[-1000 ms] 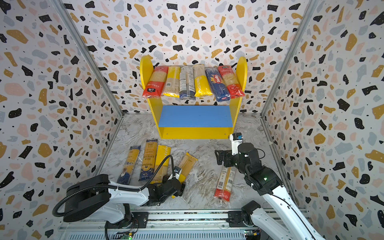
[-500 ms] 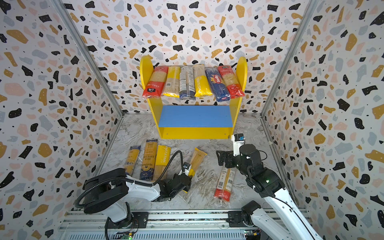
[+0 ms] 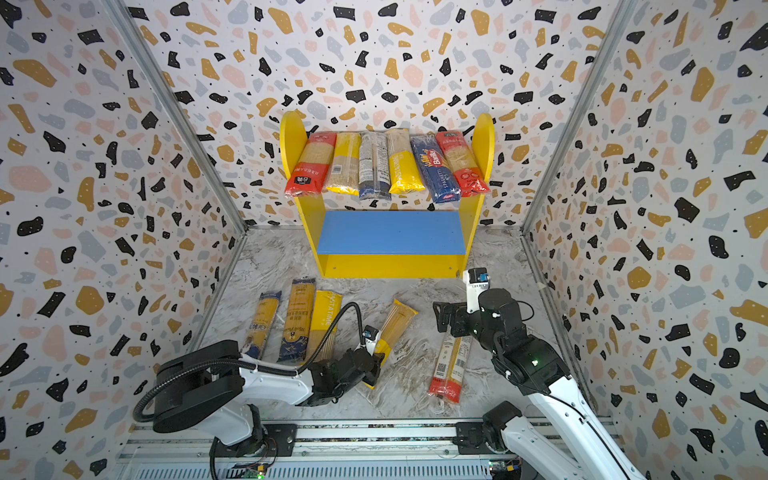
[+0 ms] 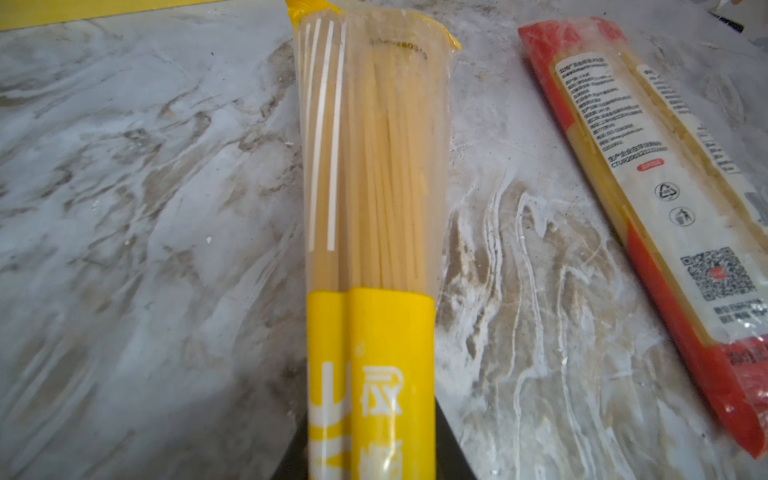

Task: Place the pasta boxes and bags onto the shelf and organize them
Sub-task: 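Lift the PASTATIME pack upright with the left gripper, then carry the upright pack to the blue lower shelf's end with the left gripper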

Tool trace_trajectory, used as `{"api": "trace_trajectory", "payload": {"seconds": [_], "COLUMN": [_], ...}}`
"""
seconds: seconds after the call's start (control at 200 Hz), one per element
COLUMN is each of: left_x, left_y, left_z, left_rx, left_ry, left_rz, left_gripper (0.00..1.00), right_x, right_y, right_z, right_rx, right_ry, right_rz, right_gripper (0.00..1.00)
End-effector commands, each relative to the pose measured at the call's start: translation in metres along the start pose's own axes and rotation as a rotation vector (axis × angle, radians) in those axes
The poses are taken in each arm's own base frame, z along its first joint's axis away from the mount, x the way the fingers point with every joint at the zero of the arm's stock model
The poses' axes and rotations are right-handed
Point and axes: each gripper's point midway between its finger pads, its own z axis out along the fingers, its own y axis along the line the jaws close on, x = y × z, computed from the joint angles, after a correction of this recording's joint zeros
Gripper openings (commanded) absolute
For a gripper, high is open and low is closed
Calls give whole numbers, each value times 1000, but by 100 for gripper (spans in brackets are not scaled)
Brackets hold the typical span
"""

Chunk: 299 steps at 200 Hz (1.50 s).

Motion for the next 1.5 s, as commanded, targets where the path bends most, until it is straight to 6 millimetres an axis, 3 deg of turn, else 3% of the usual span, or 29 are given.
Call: {"api": "trace_trajectory", "payload": {"seconds": [0.0, 0.2, 0.561, 0.896, 1.046, 1.492], "left_x": [19, -26, -66, -143, -176, -257], "left_y": [32, 44, 61, 82, 92, 125], "left_z": [-15, -45, -74, -100, -100, -73], "left_rx": [-125, -183, -250, -326, -350, -422], "left_ry": [65, -94, -237, -350, -372, -407], "left_rz": [53, 5, -22, -28, -20, 18], "left_gripper": [0, 0, 0, 0, 0, 0], "right_x": [-15, -19, -24, -39, -44, -52], "right_y": [2, 5, 8, 12, 12, 5], "right_z": [-12, -11, -4, -3, -3, -5], "right_rx": [-3, -10, -17, -21, -11, 14], "right_ry": [-44, -48, -48, -68, -76, -81], "right_rz": [-3, -8, -18, -28, -38, -39], "right_gripper": [99, 99, 99, 99, 99, 99]}}
